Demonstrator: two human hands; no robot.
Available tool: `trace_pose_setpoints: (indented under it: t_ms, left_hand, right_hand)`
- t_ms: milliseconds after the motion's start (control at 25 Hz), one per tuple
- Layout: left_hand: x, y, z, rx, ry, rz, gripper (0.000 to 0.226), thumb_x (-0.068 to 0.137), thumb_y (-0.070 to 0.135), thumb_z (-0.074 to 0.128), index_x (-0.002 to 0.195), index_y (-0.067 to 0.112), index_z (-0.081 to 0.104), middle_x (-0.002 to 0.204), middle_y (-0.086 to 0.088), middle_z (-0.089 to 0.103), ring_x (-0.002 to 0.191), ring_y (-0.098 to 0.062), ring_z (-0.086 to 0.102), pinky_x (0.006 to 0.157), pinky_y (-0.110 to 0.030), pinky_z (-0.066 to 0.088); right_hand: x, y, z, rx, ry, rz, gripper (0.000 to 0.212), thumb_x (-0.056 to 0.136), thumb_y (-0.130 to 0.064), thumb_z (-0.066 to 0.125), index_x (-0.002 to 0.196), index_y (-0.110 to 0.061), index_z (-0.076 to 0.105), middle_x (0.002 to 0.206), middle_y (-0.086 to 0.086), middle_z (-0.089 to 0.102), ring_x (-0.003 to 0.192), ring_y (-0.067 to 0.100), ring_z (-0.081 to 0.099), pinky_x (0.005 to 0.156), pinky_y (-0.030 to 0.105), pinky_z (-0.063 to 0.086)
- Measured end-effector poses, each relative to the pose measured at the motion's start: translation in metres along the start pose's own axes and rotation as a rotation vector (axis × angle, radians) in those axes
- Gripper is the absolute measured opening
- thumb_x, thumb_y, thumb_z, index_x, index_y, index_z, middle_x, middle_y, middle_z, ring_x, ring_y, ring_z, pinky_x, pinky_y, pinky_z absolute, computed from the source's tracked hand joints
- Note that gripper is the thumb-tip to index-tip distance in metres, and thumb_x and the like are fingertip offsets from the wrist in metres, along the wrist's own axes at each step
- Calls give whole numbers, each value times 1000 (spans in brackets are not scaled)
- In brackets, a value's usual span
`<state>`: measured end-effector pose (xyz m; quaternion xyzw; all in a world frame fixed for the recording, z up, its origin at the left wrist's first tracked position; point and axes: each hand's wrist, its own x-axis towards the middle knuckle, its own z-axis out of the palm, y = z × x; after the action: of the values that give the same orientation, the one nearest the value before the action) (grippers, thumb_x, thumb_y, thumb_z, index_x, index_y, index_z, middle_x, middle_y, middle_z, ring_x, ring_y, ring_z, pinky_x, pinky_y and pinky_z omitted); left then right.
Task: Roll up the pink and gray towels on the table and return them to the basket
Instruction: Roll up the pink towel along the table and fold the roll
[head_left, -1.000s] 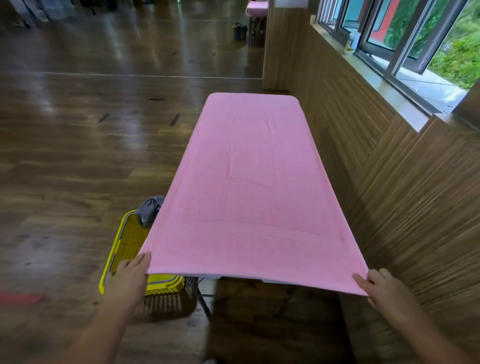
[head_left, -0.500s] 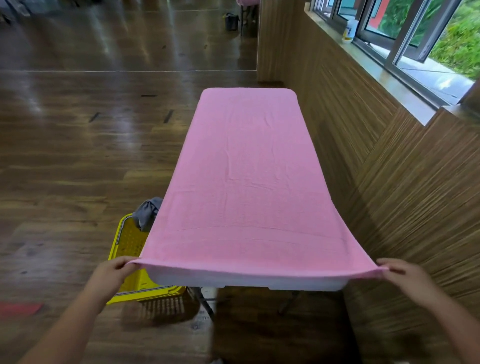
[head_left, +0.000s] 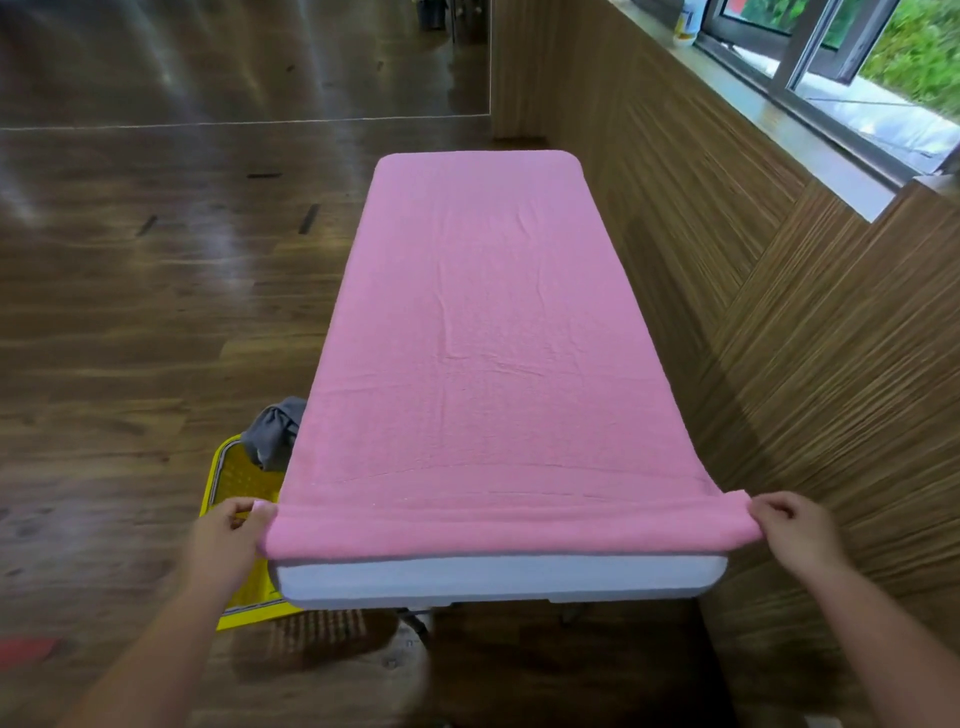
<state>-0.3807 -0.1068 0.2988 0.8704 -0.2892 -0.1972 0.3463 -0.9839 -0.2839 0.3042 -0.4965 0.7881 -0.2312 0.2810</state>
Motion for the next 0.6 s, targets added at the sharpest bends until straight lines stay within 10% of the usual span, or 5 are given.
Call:
trace_pose_setpoints:
  t_ms: [120,280,600]
  left_hand:
    - [-41,35,41,96,-55,188,18,85,25,67,103,23,65,108,-25,65,85,-28,62,77,-48,55]
    - [-139,61,129,227,-318,972,40,85,13,62,124,18,66,129,-2,66,119,-21,59,106,-35,44]
    - [-33,-42,25,813,-313,897,72,70,4,37,141,-1,48,149,-12,47,135,-32,47,117,-33,17]
  right_hand:
    - [-54,-40,41,-199,90,-362,26,91,-21,63,117,-23,64,120,0,61,102,17,58,90,39,51]
    - [-167,-78,142,-297,-300,-1064,36,87,-19,68,123,-20,66,124,-2,63,115,15,56,102,34,49]
    - [-60,21,45,-599,-97,-843,50,76,-8,80,124,-15,68,120,8,67,108,23,60,84,40,58]
